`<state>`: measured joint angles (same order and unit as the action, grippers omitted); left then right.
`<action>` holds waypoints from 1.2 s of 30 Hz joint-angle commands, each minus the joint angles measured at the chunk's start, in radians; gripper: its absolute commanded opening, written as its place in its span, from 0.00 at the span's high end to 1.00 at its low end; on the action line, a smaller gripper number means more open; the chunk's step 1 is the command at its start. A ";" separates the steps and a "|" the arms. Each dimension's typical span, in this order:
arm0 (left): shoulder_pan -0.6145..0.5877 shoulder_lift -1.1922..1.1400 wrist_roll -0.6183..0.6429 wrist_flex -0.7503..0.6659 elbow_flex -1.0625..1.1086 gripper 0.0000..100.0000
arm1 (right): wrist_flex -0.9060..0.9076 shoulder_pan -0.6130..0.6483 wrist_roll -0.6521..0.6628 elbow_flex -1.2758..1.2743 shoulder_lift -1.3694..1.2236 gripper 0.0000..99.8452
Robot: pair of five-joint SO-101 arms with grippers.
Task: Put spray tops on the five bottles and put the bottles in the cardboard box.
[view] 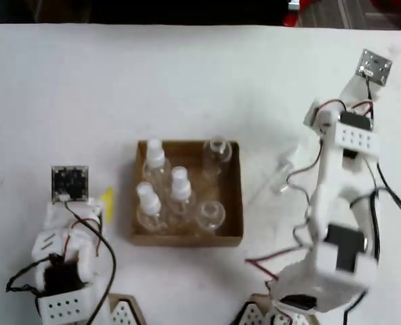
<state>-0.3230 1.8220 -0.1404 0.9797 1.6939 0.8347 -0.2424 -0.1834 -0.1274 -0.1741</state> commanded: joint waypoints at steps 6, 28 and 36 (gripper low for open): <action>-0.007 0.008 -0.012 0.005 -0.002 0.76 | 0.203 0.042 -0.048 0.350 -0.289 0.81; -0.007 0.008 -0.012 0.005 -0.002 0.76 | 0.306 0.108 -0.044 0.411 -0.403 0.96; -0.007 0.008 -0.012 0.005 -0.002 0.76 | 0.326 0.111 -0.037 0.411 -0.403 0.95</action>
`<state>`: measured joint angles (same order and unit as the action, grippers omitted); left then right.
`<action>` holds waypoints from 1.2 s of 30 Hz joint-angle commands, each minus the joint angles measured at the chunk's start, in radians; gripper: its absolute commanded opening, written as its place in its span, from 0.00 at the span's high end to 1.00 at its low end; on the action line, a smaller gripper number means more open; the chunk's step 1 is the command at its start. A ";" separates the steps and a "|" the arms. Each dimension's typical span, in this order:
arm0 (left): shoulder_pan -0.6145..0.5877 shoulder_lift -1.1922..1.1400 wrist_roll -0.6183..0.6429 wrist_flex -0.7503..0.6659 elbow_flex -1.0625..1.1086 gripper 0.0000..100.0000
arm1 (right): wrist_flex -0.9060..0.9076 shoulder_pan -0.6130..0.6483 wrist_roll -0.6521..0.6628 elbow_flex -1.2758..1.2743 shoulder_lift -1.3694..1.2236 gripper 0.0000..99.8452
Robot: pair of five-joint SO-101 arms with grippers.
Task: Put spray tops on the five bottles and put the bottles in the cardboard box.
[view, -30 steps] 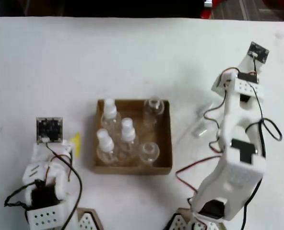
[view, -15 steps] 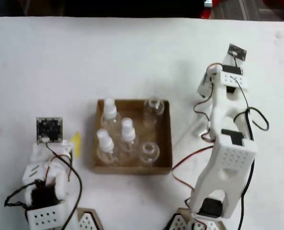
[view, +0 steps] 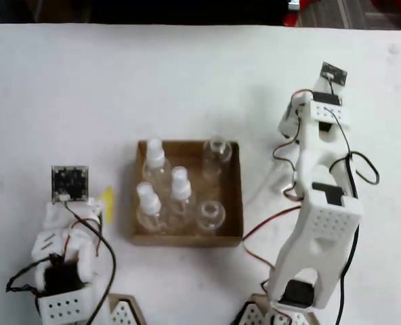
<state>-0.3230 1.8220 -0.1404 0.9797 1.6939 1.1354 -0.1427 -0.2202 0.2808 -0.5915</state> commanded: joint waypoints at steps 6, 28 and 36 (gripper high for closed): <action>-0.007 0.008 -0.012 0.005 -0.002 0.76 | 0.107 0.013 0.000 0.008 0.015 0.95; -0.007 0.008 -0.012 0.005 -0.002 0.76 | 0.499 0.074 -0.008 0.207 0.064 0.94; -0.007 0.008 -0.012 0.005 -0.002 0.76 | 0.498 0.053 -0.011 0.215 0.007 0.79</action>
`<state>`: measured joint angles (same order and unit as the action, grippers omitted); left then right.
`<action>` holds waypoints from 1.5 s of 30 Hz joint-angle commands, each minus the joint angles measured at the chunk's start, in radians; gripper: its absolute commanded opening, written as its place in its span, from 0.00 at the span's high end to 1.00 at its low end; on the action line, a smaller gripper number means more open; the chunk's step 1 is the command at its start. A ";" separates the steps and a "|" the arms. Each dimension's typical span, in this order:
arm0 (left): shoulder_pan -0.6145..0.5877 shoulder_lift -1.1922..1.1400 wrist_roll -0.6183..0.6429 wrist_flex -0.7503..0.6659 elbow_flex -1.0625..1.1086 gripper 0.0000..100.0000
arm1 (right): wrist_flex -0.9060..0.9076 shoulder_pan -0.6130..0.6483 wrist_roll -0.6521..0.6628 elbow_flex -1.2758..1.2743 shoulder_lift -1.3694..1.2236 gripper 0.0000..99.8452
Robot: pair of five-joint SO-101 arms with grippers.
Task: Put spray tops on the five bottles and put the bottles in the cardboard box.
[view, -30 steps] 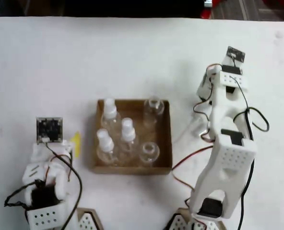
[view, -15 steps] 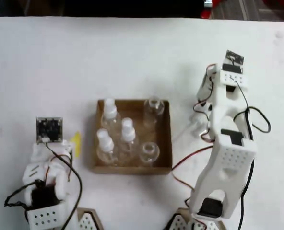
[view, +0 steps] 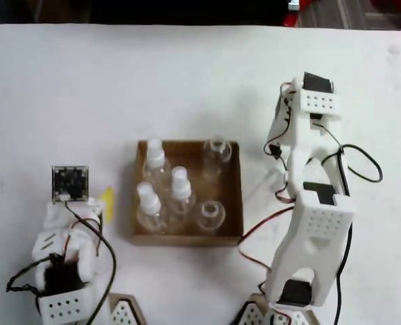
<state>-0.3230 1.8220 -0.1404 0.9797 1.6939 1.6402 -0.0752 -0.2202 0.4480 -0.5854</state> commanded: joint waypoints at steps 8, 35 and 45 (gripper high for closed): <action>-0.007 0.008 -0.012 0.005 -0.002 0.76 | -0.099 -0.030 -0.084 0.038 -0.004 0.79; -0.007 0.008 -0.012 0.005 -0.002 0.76 | 0.087 -0.028 -0.127 0.385 -0.071 0.98; -0.007 0.008 -0.012 0.005 -0.002 0.76 | 0.081 -0.044 -0.127 0.419 0.217 0.98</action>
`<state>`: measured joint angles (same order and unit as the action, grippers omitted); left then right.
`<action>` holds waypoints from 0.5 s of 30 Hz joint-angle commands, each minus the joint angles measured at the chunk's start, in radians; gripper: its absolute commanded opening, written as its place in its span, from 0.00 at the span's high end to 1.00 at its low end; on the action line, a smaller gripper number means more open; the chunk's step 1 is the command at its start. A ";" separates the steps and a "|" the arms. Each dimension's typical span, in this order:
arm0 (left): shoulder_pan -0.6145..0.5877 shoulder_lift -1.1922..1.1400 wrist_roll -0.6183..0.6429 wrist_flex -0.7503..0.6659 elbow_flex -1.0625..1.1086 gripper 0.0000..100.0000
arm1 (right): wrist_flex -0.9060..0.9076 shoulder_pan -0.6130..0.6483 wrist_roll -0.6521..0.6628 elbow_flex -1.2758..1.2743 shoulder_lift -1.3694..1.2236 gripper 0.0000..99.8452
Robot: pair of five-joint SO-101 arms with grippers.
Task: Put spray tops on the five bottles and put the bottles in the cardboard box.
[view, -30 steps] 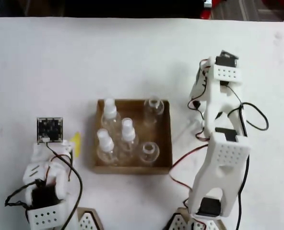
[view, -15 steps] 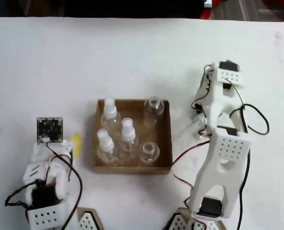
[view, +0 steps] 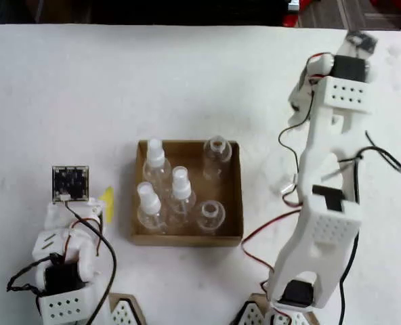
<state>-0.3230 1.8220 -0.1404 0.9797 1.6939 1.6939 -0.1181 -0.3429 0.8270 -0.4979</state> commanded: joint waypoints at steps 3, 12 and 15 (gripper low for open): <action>-0.007 0.008 -0.012 0.005 -0.002 0.76 | 0.027 -0.001 -0.005 0.035 0.216 0.98; -0.007 0.008 -0.012 0.005 -0.002 0.76 | 0.031 -0.071 -0.005 0.029 0.380 0.98; -0.007 0.008 -0.012 0.005 -0.002 0.76 | 0.031 -0.070 -0.003 -0.020 0.432 0.98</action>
<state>-0.3230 1.8220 -0.1404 0.9797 1.6939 1.6985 -0.1765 -0.3460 0.8224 -0.1465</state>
